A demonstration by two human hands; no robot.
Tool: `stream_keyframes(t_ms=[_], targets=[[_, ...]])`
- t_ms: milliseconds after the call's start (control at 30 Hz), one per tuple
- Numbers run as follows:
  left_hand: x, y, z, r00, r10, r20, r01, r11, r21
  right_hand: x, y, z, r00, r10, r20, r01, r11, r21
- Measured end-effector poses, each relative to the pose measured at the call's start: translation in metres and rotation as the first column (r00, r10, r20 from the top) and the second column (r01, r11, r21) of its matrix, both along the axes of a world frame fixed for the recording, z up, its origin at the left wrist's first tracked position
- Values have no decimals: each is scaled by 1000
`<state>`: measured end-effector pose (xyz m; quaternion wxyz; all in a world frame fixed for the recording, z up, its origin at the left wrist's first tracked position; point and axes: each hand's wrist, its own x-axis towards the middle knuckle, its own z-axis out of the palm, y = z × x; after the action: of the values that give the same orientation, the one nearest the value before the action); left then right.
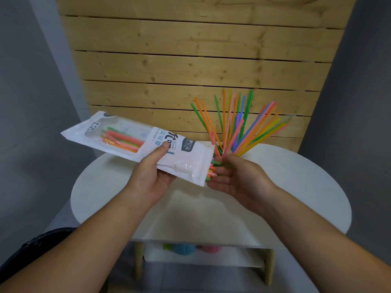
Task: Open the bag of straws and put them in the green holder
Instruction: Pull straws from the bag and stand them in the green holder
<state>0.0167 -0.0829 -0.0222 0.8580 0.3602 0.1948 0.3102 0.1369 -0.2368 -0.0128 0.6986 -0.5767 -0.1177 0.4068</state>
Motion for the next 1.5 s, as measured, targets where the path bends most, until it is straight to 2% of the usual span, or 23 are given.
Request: stream_keyframes(t_ms=[200, 500, 800, 1000, 1200, 1300, 1500], targets=[[-1, 0, 3, 1000, -4, -16, 6, 995, 104, -8, 9, -2, 999, -50, 12, 51, 999, -12], [0, -1, -1, 1000, 7, -6, -7, 999, 36, -1, 3, -6, 998, -7, 58, 4, 999, 40], [-2, 1, -1, 999, 44, 5, -43, 995, -87, 8, -6, 6, 980, -114, 166, 116, 993, -3], [-1, 0, -1, 999, 48, 16, -46, 991, -122, 3, -6, 6, 988, -13, 153, 14, 1000, -1], [-1, 0, -1, 999, 43, 3, -42, 990, -136, 2, -3, 4, 973, -87, 215, 84, 996, 24], [-2, 2, 0, 998, 59, 9, -57, 984, -167, 6, -5, 6, 980, -119, 161, 105, 990, 90], [-2, 2, 1, 996, 82, 38, -71, 973, -219, 3, -4, 1, 991, -113, -76, 128, 962, 240]])
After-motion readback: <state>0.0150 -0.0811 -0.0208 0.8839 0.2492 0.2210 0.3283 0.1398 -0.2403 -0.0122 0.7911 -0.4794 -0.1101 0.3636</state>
